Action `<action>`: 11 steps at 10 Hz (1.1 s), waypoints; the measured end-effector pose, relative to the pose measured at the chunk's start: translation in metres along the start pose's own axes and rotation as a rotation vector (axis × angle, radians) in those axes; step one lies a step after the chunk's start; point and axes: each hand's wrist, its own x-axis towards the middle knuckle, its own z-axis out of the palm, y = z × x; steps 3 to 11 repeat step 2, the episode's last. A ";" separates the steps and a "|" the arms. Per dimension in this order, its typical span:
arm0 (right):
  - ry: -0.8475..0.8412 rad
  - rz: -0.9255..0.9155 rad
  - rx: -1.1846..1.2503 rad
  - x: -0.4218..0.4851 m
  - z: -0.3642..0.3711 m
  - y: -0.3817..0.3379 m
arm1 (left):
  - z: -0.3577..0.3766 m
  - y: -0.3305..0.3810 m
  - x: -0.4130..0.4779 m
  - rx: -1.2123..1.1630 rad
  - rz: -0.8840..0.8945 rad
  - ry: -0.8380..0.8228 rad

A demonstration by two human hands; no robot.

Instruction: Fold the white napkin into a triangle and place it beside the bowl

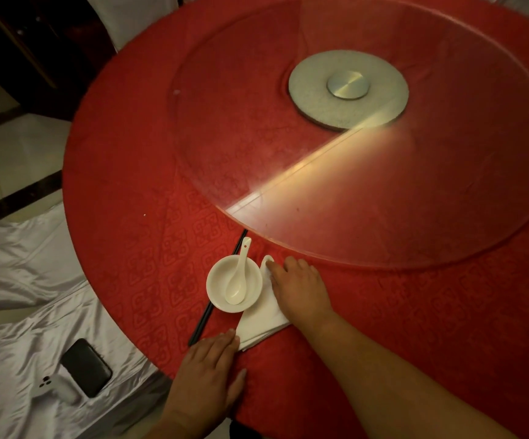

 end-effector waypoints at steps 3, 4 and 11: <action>-0.241 0.018 0.016 -0.014 -0.031 -0.005 | -0.036 0.015 0.034 0.008 -0.026 -0.085; -0.241 0.018 0.016 -0.014 -0.031 -0.005 | -0.036 0.015 0.034 0.008 -0.026 -0.085; -0.241 0.018 0.016 -0.014 -0.031 -0.005 | -0.036 0.015 0.034 0.008 -0.026 -0.085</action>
